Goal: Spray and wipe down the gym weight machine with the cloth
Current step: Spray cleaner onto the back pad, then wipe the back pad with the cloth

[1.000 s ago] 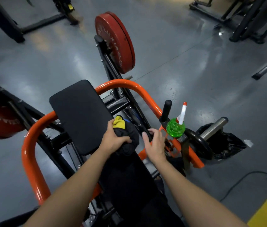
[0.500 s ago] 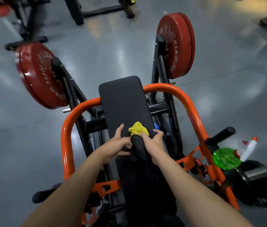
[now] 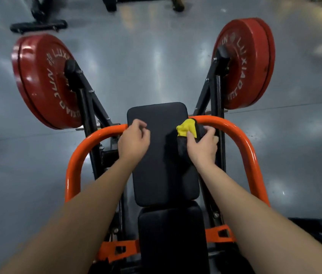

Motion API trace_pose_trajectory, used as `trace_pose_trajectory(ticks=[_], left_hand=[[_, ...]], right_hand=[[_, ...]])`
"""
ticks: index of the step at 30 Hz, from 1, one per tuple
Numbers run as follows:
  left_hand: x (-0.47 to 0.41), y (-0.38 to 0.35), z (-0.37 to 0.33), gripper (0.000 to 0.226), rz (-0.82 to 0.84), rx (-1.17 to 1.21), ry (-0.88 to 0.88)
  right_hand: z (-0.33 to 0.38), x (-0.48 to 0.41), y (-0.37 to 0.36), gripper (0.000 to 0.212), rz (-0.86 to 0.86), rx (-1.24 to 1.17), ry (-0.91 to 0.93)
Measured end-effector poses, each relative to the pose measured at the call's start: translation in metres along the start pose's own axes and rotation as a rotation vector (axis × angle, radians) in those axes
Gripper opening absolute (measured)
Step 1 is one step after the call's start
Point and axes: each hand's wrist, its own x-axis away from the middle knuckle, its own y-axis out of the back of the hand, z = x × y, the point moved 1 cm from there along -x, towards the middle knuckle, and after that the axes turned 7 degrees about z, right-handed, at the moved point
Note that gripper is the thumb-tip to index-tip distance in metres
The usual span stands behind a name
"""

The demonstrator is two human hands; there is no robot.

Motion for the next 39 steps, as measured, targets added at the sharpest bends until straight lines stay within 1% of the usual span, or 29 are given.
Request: trace_pose_trajectory(ticks=[2,4,6,7,8,10,13,14,16,18,19,21,24,26,28,29,31,34,35,37,39], left_hand=[[-0.05,-0.014,-0.01,0.017,-0.006,-0.122,-0.093],[-0.104,-0.028,-0.013,0.023,0.007,-0.276,-0.138],[-0.152,-0.05,-0.006,0.036,0.011,-0.454,-0.188],[-0.169,-0.062,0.002,0.044,0.023,-0.532,-0.198],[-0.184,-0.078,0.012,0.048,0.036,-0.584,-0.193],[-0.194,-0.103,0.036,0.047,0.003,-0.6,-0.18],[-0.2,-0.122,0.062,0.042,-0.21,-0.573,-0.212],[-0.203,-0.126,0.065,0.041,-0.219,-0.578,-0.23],[-0.202,-0.121,0.061,0.042,-0.199,-0.618,-0.209],[-0.203,-0.117,0.056,0.043,-0.178,-0.634,-0.187],[-0.201,-0.118,0.057,0.042,-0.166,-0.637,-0.185],[-0.201,-0.118,0.058,0.041,-0.148,-0.653,-0.193],[-0.2,-0.116,0.06,0.041,-0.157,-0.662,-0.184],[-0.199,-0.119,0.058,0.04,-0.169,-0.656,-0.185],[-0.199,-0.12,0.059,0.04,-0.164,-0.654,-0.189],[-0.199,-0.12,0.059,0.041,-0.159,-0.659,-0.188],[-0.2,-0.119,0.058,0.042,-0.155,-0.671,-0.185],[-0.199,-0.118,0.056,0.041,-0.147,-0.679,-0.179],[-0.199,-0.118,0.056,0.04,-0.152,-0.678,-0.184],[-0.199,-0.119,0.056,0.039,-0.164,-0.672,-0.193],[-0.198,-0.119,0.057,0.037,-0.169,-0.659,-0.204]], right_hand=[[0.018,-0.041,-0.018,0.056,0.05,0.091,0.015],[0.033,-0.081,-0.044,0.055,0.17,0.169,0.028],[0.035,-0.114,-0.071,0.054,0.278,0.353,0.064],[0.031,-0.124,-0.081,0.055,0.296,0.463,0.086],[0.024,-0.133,-0.091,0.058,0.283,0.572,0.112],[0.006,-0.137,-0.103,0.066,0.14,0.724,0.2],[-0.014,-0.14,-0.118,0.079,-0.092,0.734,0.344],[-0.019,-0.144,-0.122,0.084,-0.131,0.738,0.341],[-0.018,-0.143,-0.124,0.087,-0.147,0.741,0.314],[-0.013,-0.141,-0.124,0.08,-0.167,0.704,0.29],[-0.012,-0.139,-0.124,0.075,-0.191,0.669,0.269],[0.003,-0.146,-0.126,0.067,-0.256,0.582,0.166],[0.038,-0.176,-0.128,0.061,-0.322,0.425,0.005],[0.059,-0.203,-0.127,0.06,-0.29,0.468,-0.008],[0.066,-0.217,-0.129,0.058,-0.258,0.573,0.047],[0.064,-0.217,-0.129,0.057,-0.262,0.596,0.095],[0.052,-0.205,-0.127,0.053,-0.278,0.596,0.253],[0.013,-0.176,-0.118,0.05,-0.274,0.612,0.452],[0.0,-0.164,-0.114,0.05,-0.256,0.628,0.475],[-0.02,-0.141,-0.107,0.049,-0.186,0.639,0.456],[-0.024,-0.123,-0.098,0.049,-0.102,0.642,0.355]])
